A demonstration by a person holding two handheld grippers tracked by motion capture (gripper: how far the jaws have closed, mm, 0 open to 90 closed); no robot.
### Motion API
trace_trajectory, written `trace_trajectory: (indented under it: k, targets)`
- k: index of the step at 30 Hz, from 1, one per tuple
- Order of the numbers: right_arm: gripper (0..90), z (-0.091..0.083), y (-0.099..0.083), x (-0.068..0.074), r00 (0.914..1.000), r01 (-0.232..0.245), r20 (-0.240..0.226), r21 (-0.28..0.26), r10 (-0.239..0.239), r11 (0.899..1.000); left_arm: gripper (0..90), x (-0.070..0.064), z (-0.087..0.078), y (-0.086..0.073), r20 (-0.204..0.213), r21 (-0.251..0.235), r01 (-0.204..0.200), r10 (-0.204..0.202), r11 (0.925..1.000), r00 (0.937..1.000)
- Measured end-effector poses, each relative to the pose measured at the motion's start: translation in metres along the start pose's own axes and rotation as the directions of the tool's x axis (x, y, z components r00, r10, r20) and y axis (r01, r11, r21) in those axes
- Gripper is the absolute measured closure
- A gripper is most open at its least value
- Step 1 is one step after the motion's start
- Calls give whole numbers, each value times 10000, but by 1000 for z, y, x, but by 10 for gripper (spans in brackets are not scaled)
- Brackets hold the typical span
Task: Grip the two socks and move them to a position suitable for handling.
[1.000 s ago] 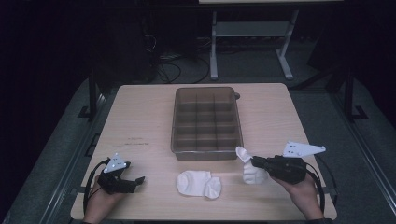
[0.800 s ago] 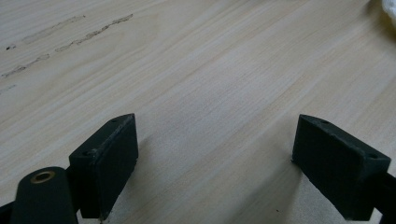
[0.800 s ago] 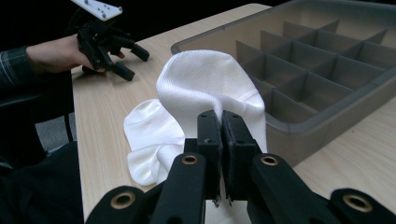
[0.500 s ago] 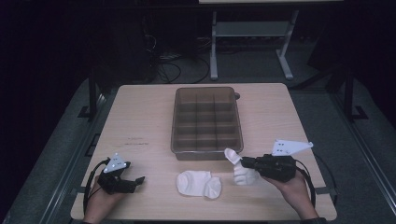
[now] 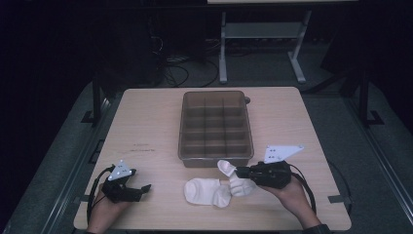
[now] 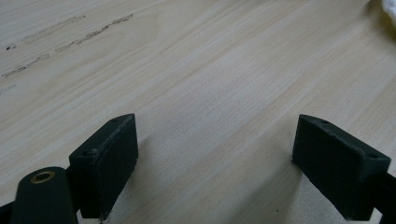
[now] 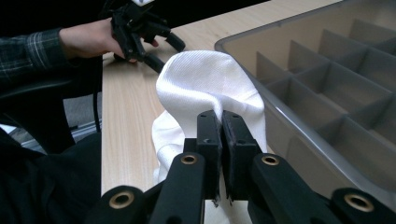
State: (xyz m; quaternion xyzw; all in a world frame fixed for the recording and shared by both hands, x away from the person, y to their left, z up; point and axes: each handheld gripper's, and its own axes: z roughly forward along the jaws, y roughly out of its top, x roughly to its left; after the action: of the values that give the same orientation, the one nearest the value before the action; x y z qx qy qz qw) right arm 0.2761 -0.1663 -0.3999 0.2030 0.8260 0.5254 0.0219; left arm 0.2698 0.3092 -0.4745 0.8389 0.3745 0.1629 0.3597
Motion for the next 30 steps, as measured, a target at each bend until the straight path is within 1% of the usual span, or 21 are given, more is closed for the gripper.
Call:
trace_trajectory:
  k: [7,12,17,21,24,30]
  targets:
    - [862,20,5,4,9990,192,-412,347,-177,9992,137,0,0,0,-2,5,-1,1,10000,10000]
    - [863,36,8,5,9964,370,-786,564,-325,9977,137,0,0,0,2,3,0,0,10000,10000]
    - [862,51,10,7,9932,439,-1114,773,-351,9960,137,0,0,0,3,4,-8,8,10000,10000]
    - [862,64,10,7,9895,571,-1377,987,-432,9935,137,0,0,0,-5,-15,20,-20,10000,10000]
    - [862,73,9,6,9876,559,-1528,1199,-372,9912,137,0,0,0,-3,-16,18,-18,10000,10000]
    - [861,90,4,2,9849,594,-1703,1659,-308,9844,137,0,0,0,3,3,-1,1,10000,10000]
